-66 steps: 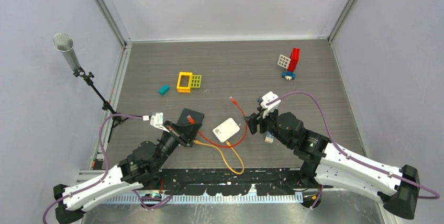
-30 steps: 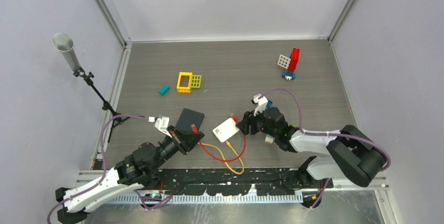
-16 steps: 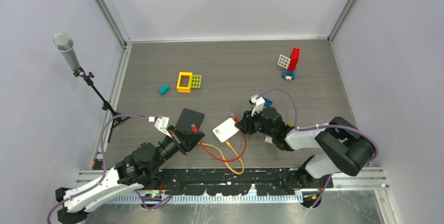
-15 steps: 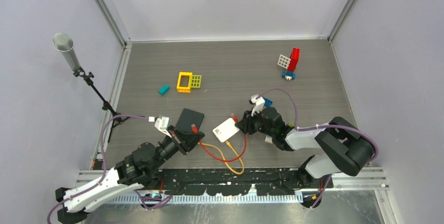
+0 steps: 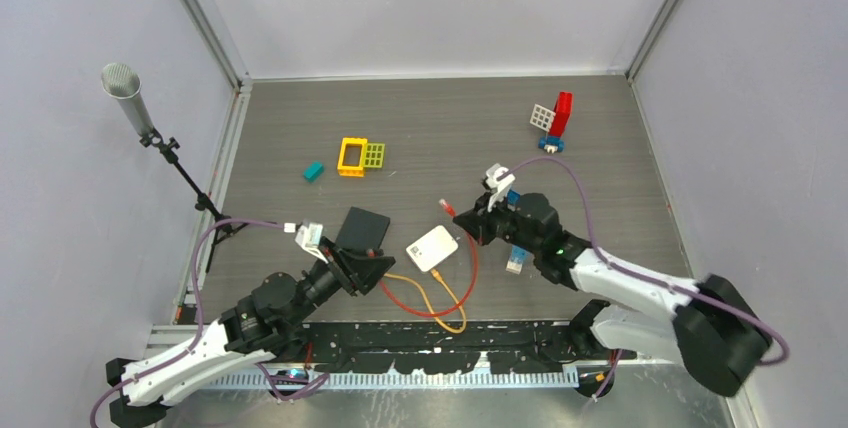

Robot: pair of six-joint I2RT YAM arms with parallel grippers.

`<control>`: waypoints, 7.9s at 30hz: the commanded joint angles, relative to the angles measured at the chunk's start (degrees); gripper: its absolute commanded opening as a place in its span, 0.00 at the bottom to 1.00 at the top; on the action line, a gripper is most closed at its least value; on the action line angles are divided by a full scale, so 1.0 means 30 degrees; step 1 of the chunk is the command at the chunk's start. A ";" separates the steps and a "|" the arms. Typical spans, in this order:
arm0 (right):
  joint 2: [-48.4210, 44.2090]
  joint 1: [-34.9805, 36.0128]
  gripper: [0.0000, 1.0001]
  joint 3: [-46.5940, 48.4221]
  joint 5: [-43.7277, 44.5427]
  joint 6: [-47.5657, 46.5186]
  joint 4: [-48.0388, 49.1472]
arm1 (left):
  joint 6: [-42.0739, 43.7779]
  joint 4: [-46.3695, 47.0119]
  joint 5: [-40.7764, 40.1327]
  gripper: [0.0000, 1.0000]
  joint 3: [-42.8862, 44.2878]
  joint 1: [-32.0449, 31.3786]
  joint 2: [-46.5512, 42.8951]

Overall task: Insert the plug into the switch port
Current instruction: Adjust the connector at the center of the board.

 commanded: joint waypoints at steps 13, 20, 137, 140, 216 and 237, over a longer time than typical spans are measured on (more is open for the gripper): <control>-0.9375 0.0403 0.00 0.4858 -0.4761 -0.1331 -0.9589 | 0.2804 0.1610 0.0699 0.74 0.0322 -0.0069 -0.0805; -1.1635 0.0467 0.00 0.4910 -0.7693 -0.1448 -0.8952 | 0.4686 0.3404 0.2052 0.79 0.0498 -0.0065 -0.0748; -1.0251 0.0491 0.48 0.1403 -1.3488 0.7110 0.3997 | 0.9574 1.6404 1.7029 0.00 0.7853 -0.0052 1.4075; -0.9838 0.0483 0.48 0.1412 -1.4207 0.8089 0.4869 | 0.9694 1.6313 1.7076 0.00 0.7879 -0.0053 1.4021; 0.4603 1.7131 0.24 1.2271 1.6996 -0.2357 -1.7331 | 0.9071 0.0467 -0.4756 0.99 0.7106 -0.0053 0.1462; -0.1651 0.8003 0.57 0.6703 0.6229 -0.0398 -1.2073 | 0.5281 -0.5793 -0.8233 1.00 0.8758 -0.0038 0.6148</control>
